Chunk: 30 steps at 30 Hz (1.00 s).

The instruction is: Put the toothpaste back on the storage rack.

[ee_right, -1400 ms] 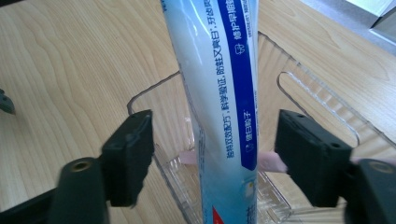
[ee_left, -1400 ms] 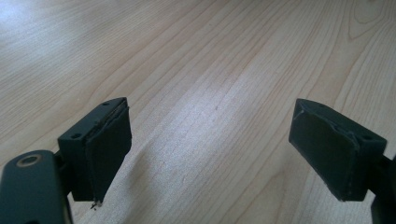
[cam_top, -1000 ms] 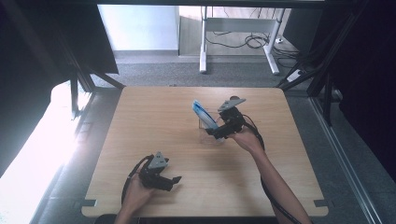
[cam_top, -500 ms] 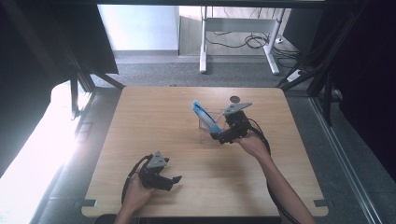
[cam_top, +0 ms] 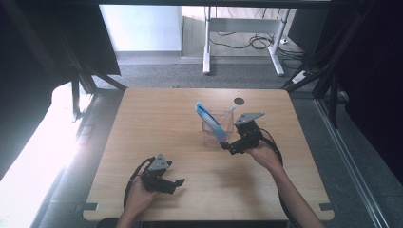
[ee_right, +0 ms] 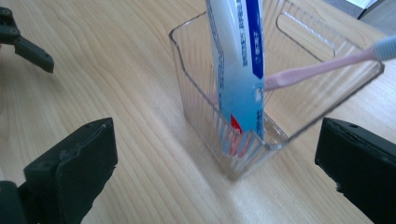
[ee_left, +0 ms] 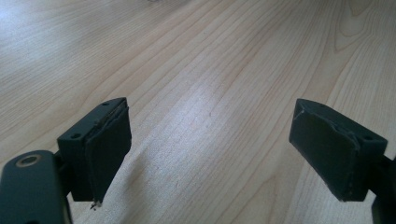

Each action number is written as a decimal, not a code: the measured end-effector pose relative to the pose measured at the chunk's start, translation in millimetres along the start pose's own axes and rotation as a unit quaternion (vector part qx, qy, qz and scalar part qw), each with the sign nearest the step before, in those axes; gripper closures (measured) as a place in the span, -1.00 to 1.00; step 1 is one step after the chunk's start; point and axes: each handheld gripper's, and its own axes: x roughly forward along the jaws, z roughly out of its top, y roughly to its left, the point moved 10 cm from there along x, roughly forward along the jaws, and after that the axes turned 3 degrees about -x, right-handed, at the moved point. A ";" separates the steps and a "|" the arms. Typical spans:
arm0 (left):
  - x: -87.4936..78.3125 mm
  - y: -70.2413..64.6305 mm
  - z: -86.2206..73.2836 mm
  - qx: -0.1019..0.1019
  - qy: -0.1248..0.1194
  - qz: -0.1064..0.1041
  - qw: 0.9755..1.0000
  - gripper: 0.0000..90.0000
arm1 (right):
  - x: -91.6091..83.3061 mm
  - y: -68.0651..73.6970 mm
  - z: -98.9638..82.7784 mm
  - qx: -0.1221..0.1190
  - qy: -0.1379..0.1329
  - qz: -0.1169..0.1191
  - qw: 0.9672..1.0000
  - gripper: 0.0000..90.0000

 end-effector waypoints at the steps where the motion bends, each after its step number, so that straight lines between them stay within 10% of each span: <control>1: 0.2 0.1 -0.2 0.001 0.001 0.001 1.000 -0.71 | -1.4 0.4 -1.9 0.001 0.000 0.000 1.000 -1.00; 30: 0.2 0.6 -0.8 0.001 0.002 0.005 1.000 -0.71 | -41.4 14.0 -78.8 0.027 0.005 -0.017 0.999 -1.00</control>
